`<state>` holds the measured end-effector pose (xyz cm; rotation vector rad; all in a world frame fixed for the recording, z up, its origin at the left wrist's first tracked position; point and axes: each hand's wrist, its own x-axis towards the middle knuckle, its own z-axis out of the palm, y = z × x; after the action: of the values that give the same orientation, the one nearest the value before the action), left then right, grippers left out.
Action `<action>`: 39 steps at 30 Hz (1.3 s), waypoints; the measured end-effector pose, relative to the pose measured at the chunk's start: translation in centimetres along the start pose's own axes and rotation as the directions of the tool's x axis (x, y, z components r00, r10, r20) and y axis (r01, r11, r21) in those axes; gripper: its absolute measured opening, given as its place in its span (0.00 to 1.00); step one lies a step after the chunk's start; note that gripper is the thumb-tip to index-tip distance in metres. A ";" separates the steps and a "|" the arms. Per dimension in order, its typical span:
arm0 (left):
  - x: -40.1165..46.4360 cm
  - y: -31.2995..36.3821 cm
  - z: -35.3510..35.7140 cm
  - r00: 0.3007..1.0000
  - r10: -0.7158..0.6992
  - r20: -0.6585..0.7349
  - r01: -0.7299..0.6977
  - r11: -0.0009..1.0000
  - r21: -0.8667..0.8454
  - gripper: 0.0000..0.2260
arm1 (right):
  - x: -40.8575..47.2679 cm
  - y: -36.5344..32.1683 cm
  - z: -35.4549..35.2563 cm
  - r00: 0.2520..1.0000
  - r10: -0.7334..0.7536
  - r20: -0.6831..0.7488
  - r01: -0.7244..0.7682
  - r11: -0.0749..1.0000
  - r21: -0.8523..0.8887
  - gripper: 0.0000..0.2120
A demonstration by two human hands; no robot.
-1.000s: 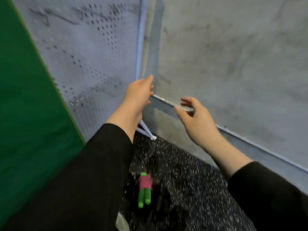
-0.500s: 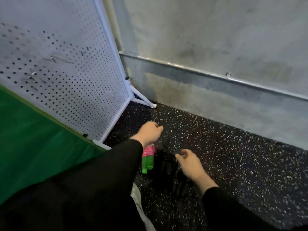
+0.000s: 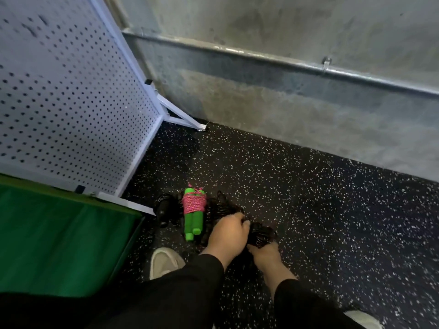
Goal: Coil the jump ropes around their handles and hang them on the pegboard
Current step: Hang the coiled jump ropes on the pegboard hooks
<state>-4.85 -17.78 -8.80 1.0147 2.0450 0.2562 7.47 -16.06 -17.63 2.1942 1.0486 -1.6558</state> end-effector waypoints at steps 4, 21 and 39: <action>0.1 0.1 -0.4 0.993 0.018 -0.119 -0.021 1.000 -0.019 0.14 | 1.2 0.5 1.6 0.999 0.038 0.002 -0.038 0.980 0.194 0.31; -2.4 9.0 -12.9 0.934 -0.064 -0.352 -0.154 0.816 -0.557 0.24 | -13.5 -11.7 -5.8 0.783 -0.523 -0.337 0.622 0.655 0.429 0.24; -16.7 11.9 -29.4 0.786 0.255 -0.563 -0.613 0.212 -0.761 0.11 | -39.5 -19.6 -10.3 0.141 -0.973 -0.180 0.970 0.172 -0.169 0.37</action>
<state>-14.37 -17.40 25.77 0.7479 1.3096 1.8223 -1.94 -12.58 26.51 1.6140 3.0608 -1.5783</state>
